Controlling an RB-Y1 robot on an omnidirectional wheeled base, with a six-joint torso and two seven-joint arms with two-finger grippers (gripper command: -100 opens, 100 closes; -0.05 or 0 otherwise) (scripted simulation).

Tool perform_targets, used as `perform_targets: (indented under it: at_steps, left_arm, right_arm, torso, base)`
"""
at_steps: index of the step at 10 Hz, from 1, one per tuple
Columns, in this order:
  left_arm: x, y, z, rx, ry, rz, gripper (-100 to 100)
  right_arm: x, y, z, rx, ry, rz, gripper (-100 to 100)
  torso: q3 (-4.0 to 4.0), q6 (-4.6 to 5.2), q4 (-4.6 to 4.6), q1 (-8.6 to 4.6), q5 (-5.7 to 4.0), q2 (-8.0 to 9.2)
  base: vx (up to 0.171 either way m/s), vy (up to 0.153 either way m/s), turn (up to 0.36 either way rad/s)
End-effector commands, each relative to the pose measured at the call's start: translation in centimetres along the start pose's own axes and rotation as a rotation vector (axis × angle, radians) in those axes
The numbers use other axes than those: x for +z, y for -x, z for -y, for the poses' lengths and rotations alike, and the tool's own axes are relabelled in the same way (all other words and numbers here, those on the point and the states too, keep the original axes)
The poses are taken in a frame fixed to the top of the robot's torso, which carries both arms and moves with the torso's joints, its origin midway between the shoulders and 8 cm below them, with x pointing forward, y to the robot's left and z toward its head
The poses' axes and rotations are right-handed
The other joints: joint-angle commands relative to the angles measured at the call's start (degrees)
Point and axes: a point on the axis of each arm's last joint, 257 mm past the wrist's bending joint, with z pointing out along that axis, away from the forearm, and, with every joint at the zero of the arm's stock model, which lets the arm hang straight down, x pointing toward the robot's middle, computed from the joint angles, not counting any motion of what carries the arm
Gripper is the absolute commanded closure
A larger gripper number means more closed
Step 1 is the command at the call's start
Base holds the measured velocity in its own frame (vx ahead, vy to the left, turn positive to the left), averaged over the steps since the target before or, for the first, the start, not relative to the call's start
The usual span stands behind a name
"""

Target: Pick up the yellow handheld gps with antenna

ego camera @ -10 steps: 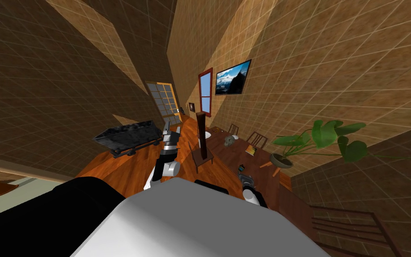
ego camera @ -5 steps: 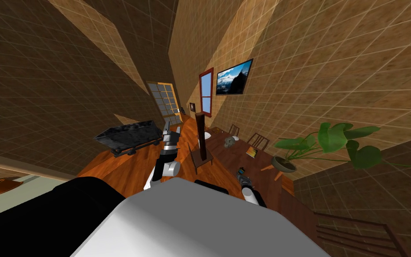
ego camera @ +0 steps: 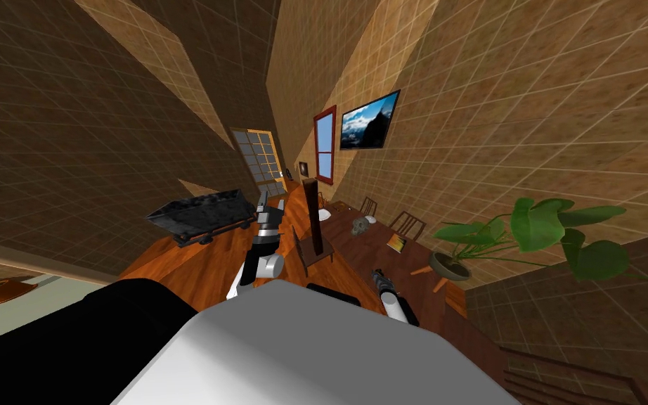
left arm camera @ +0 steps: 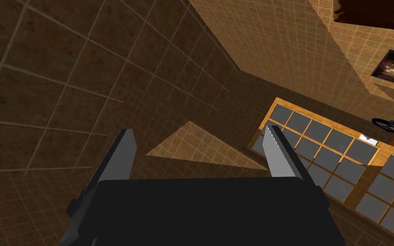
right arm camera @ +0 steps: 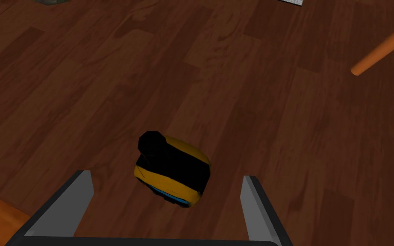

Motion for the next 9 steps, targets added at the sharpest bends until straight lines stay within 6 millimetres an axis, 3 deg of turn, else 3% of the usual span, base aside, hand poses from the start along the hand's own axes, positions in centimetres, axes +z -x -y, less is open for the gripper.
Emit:
perform_targets:
  at_steps: [1,2,9]
  left_arm:
    - [0.0,0.0,0.0,0.0,0.0,0.0,0]
    - [0.0,0.0,0.0,0.0,0.0,0.0,0]
    - [0.0,0.0,0.0,0.0,0.0,0.0,0]
  right_arm:
    - [0.0,0.0,0.0,0.0,0.0,0.0,0]
    - [-0.8,1.1,0.0,0.009,0.011,0.0,-100]
    - [-5.1,5.9,-0.1,0.062,0.074,-0.003,-100]
  torso:
    - [0.0,0.0,0.0,0.0,0.0,0.0]
    - [0.08,0.0,0.03,0.16,0.04,0.13]
    - [0.01,-0.01,0.01,-0.03,0.0,0.01]
  base:
    - [0.008,-0.01,0.001]
    - [0.043,-0.025,0.139]
    - [0.067,-0.077,0.138]
